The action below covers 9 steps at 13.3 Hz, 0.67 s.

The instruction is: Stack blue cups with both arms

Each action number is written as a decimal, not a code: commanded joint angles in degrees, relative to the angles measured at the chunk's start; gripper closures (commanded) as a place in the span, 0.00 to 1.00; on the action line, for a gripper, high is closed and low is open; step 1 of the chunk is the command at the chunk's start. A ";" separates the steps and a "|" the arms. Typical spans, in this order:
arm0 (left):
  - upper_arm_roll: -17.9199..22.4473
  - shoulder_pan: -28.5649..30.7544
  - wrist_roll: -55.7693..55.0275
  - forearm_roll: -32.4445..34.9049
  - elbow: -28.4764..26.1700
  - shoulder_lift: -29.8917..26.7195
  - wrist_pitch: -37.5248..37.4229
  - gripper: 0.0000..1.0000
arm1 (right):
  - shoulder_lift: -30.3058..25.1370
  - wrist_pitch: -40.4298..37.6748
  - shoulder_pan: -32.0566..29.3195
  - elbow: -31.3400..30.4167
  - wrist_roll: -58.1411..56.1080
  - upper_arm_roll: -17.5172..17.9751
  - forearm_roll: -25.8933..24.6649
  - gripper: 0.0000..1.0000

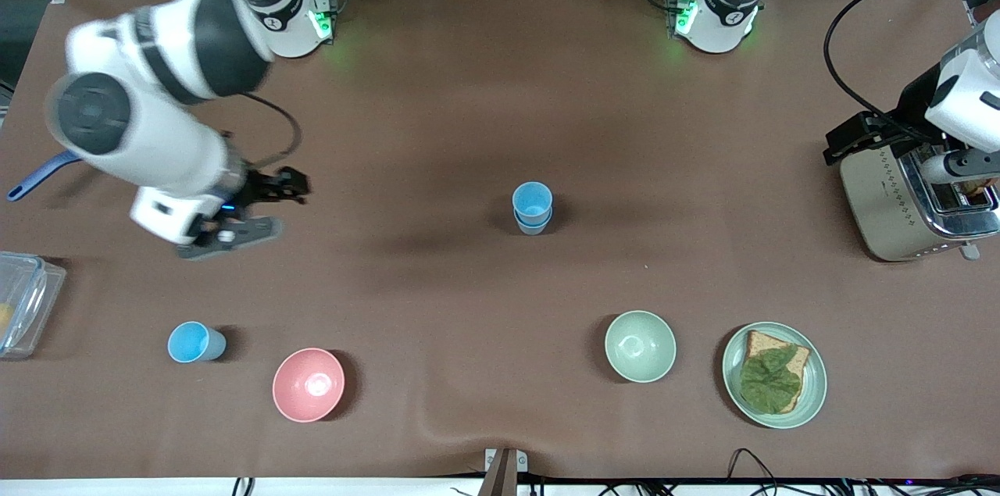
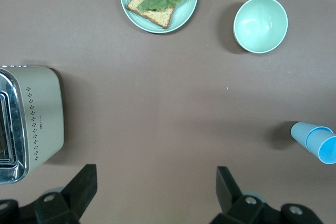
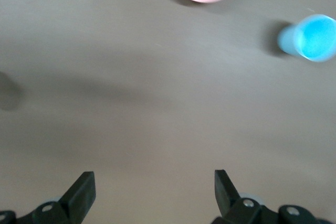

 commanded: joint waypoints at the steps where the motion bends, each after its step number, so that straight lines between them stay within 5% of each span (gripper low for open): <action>1: -0.03 -0.19 1.97 0.19 -0.39 -0.46 -0.48 0.00 | -10.72 -2.85 -4.53 -7.90 -0.53 1.60 0.56 0.00; 5: -0.03 0.08 2.06 0.11 -1.01 -0.55 -0.66 0.00 | -14.25 -6.39 -12.44 -7.82 -5.00 5.99 -2.59 0.00; 9: 0.06 -0.01 2.06 -0.07 -0.74 -0.63 -0.57 0.00 | -14.79 -6.39 -13.68 -7.55 -5.27 5.74 -2.95 0.00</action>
